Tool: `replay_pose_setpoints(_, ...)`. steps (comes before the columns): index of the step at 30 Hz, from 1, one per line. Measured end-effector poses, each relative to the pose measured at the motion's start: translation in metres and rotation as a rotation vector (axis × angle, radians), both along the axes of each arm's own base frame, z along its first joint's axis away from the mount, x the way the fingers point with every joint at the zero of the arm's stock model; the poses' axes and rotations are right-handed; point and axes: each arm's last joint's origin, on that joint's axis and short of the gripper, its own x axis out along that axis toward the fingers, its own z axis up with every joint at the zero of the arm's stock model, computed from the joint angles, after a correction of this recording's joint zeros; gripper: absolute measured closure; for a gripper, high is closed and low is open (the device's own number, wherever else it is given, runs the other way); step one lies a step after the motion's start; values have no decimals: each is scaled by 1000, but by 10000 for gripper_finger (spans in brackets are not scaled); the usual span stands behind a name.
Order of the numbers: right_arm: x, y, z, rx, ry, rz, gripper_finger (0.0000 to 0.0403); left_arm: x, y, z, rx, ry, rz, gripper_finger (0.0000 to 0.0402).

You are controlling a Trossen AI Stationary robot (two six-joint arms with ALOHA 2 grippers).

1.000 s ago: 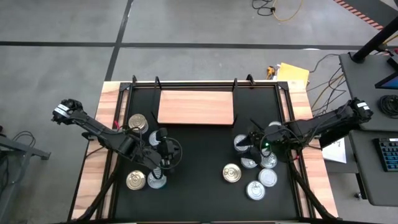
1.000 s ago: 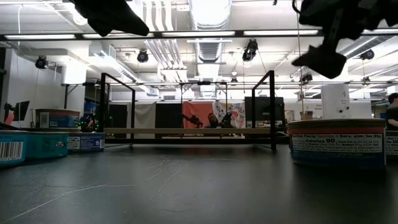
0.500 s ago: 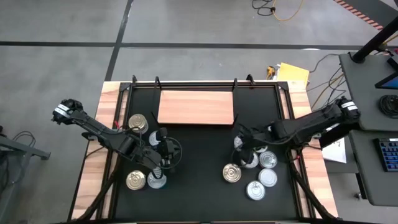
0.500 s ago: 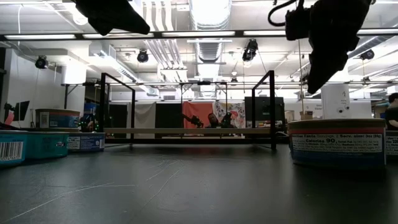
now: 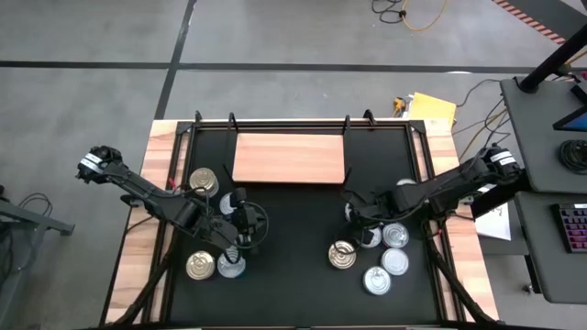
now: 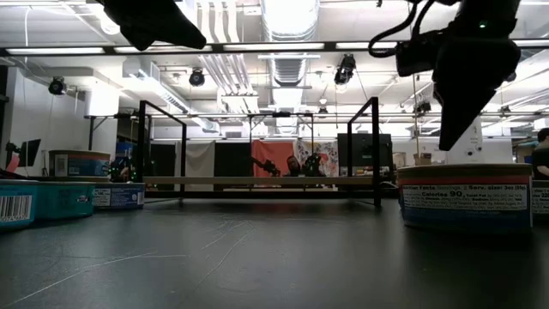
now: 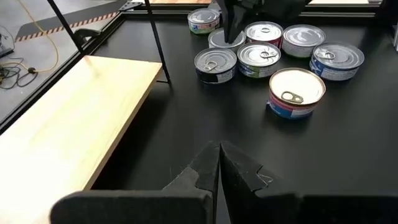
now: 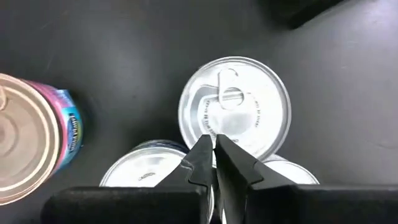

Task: Stack canned seafood by type on shelf
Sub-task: Put the blue tuna can on the shelf

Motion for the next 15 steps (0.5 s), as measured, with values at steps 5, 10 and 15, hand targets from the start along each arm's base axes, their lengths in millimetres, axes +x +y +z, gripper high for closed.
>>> replay_pose_setpoints(5,-4,8,-3,-108,-43,-21,390,3,1,-1,49,-40,87,401)
replay_pose_setpoints(10,-11,11,-13,-135,-41,-63,390,6,0,-5,66,-28,92,401)
replay_pose_setpoints(15,-14,10,-17,-137,-40,-95,390,9,-1,-11,94,-5,82,401)
